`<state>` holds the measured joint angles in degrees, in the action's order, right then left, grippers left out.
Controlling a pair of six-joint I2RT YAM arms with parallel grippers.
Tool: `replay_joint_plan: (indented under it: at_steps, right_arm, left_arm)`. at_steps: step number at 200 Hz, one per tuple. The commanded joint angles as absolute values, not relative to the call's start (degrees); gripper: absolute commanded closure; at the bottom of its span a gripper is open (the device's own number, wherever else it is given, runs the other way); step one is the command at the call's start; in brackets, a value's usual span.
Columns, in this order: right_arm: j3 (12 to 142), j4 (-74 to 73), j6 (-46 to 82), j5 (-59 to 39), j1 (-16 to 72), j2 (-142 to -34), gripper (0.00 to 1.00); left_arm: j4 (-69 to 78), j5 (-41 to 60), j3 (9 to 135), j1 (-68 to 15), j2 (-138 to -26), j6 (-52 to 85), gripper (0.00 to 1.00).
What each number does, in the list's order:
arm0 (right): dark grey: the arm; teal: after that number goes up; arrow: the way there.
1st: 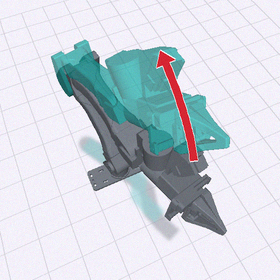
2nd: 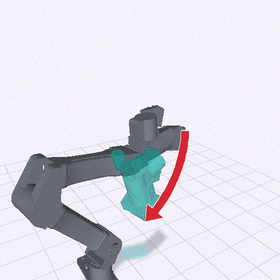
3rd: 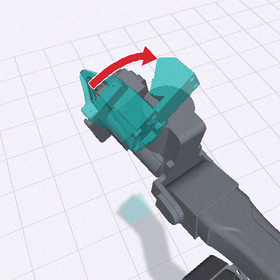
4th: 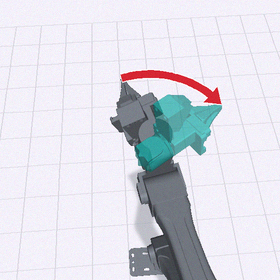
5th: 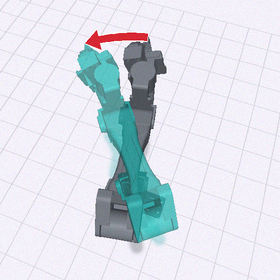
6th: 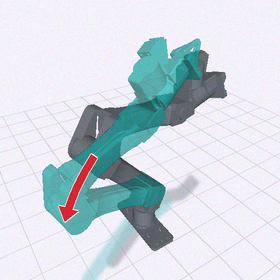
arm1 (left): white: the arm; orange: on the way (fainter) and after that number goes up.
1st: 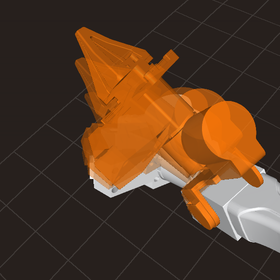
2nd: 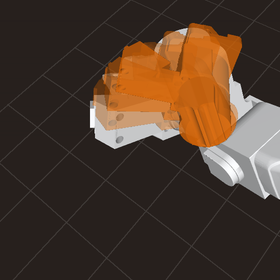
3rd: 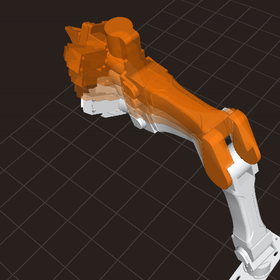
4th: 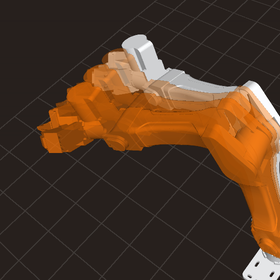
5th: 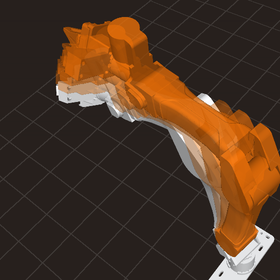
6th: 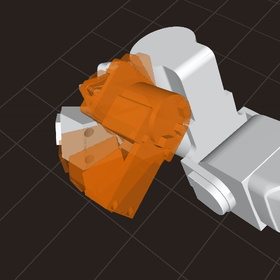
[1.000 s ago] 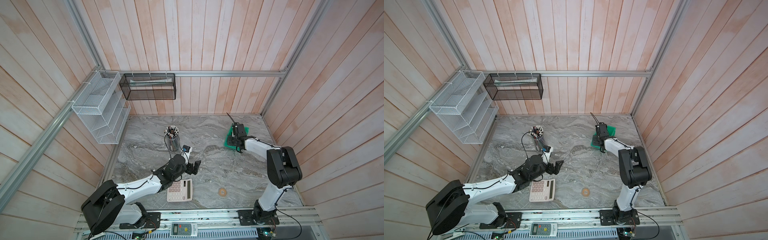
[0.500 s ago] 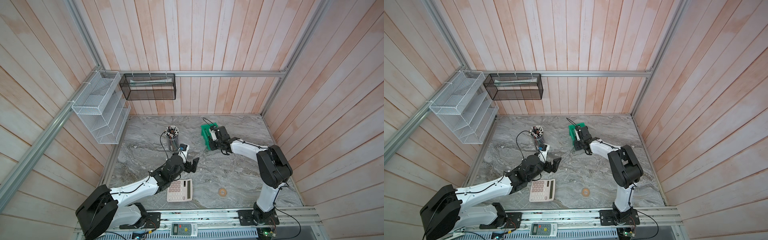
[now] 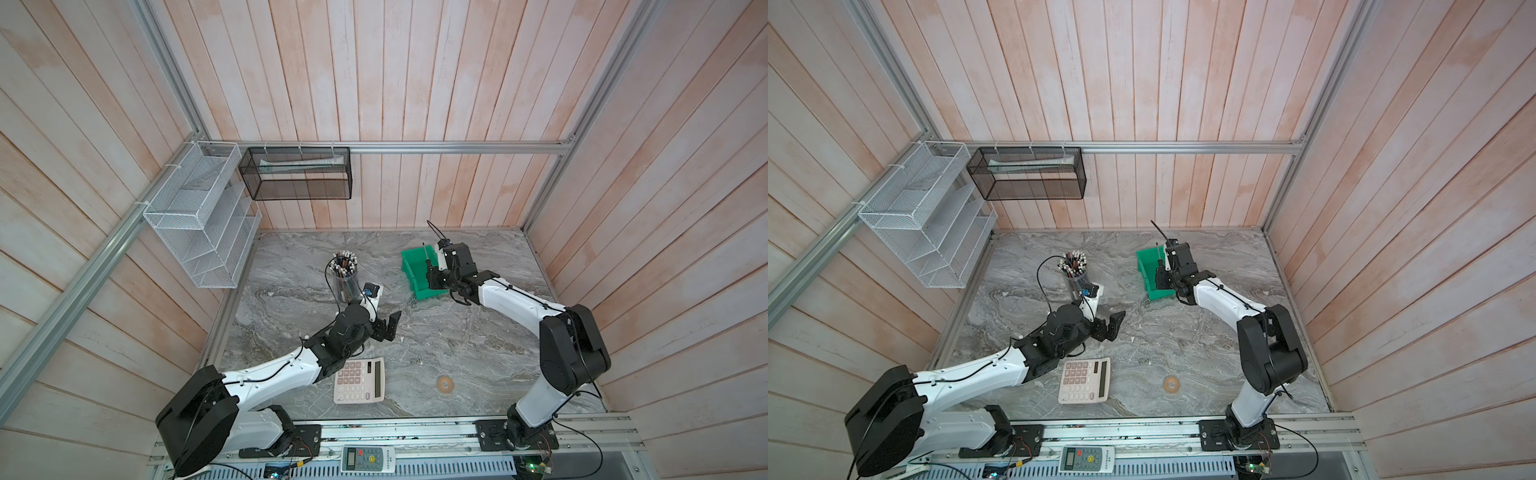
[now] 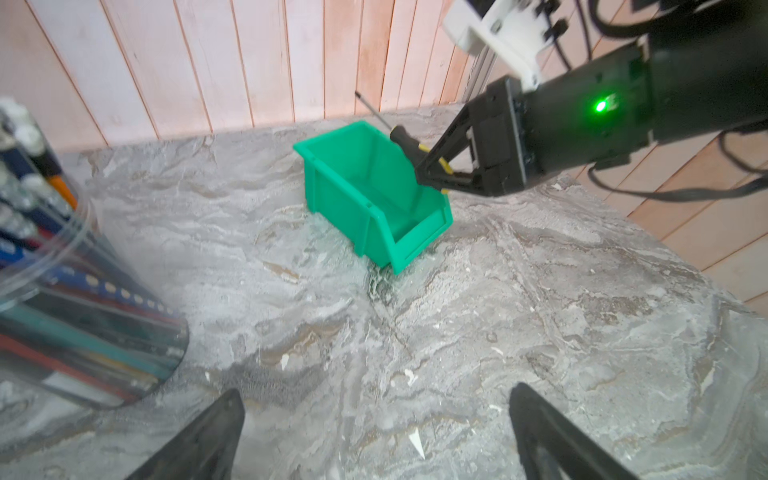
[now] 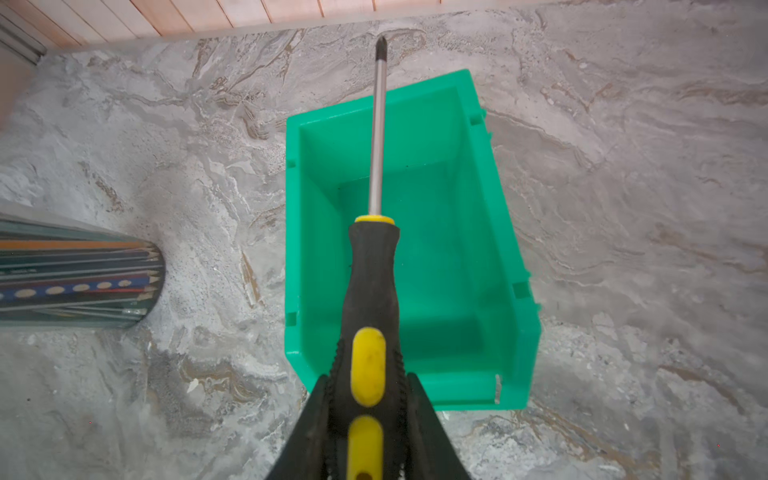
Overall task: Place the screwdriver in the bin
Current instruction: 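Carry the screwdriver with the right gripper over the green bin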
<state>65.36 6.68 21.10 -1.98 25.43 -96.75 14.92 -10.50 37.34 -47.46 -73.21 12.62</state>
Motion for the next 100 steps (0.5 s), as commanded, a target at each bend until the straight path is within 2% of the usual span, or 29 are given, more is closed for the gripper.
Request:
replay_joint_plan:
  at_steps: [1,58,100]
  right_arm:
    - [60.80,-0.60,31.35,-6.24,25.66,-94.30,0.88]
    - [57.85,-7.67,40.73,-9.03,25.66,-95.57,0.88]
    - [59.18,-10.13,46.71,-11.95,25.71,-98.84,0.88]
  left_arm:
    - [15.18,-8.79,42.05,-47.24,-74.43,5.28,0.00]
    - [26.19,-3.01,41.13,-42.54,-77.24,-3.35,0.00]
    - [25.14,-1.94,42.85,-42.54,-81.42,-11.54,0.00]
